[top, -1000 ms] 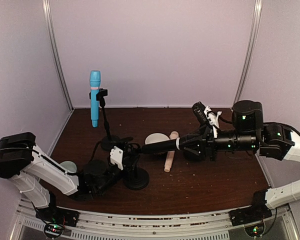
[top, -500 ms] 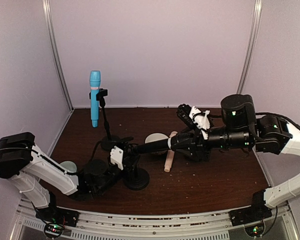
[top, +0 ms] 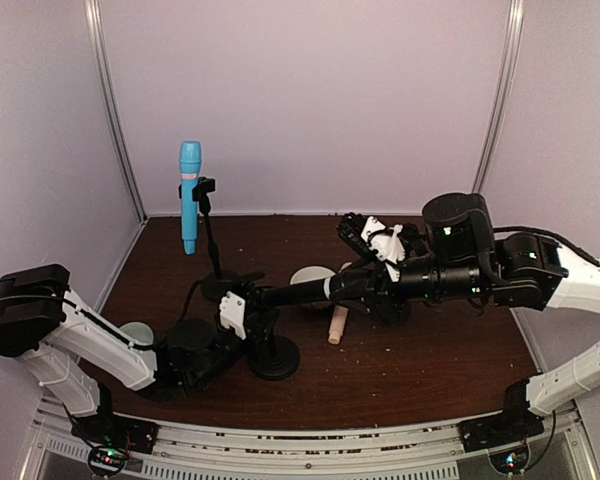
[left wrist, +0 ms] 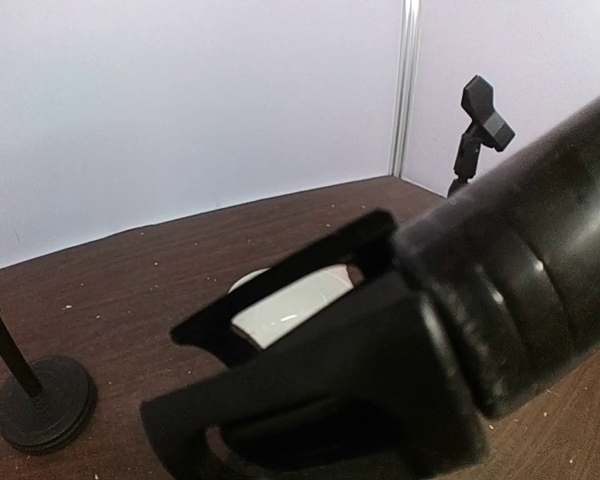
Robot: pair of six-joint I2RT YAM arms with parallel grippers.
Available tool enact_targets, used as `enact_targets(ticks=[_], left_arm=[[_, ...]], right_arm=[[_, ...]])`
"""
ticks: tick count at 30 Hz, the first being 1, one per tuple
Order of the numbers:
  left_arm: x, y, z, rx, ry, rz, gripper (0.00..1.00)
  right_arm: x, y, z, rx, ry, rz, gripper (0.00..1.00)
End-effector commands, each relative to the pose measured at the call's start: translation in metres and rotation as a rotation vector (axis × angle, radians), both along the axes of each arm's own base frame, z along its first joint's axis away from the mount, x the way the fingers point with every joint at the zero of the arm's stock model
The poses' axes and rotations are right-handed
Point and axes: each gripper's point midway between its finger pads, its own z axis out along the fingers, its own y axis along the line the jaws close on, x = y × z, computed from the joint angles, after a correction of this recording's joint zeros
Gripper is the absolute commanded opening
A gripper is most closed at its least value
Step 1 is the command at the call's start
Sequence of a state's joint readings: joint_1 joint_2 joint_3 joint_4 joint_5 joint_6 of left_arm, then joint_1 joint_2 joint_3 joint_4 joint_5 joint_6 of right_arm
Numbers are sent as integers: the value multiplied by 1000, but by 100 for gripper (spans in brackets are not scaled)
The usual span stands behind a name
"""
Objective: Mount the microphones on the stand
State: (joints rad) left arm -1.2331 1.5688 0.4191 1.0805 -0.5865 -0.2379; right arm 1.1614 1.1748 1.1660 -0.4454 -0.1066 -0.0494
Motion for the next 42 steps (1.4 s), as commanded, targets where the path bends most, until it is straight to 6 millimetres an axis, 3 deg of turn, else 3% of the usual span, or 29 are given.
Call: enact_targets(ticks=[1, 9, 14, 18, 30, 42], left_arm=[[-13, -18, 24, -85, -25, -93, 0], [-14, -16, 31, -87, -42, -88, 0], [-17, -20, 32, -83, -46, -109, 0], [-22, -26, 32, -63, -60, -135, 0], [-36, -40, 40, -44, -89, -192, 0], [-40, -46, 43, -36, -101, -215, 0]], right_arm=[[-19, 12, -32, -40, 161, 25, 0], [-12, -3, -61, -100, 331, -150, 0], [-14, -10, -63, -124, 374, -181, 0], [-9, -14, -53, -142, 320, -187, 0], [-17, 1, -40, -277, 168, -25, 0], [-9, 21, -75, -307, 158, -50, 0]])
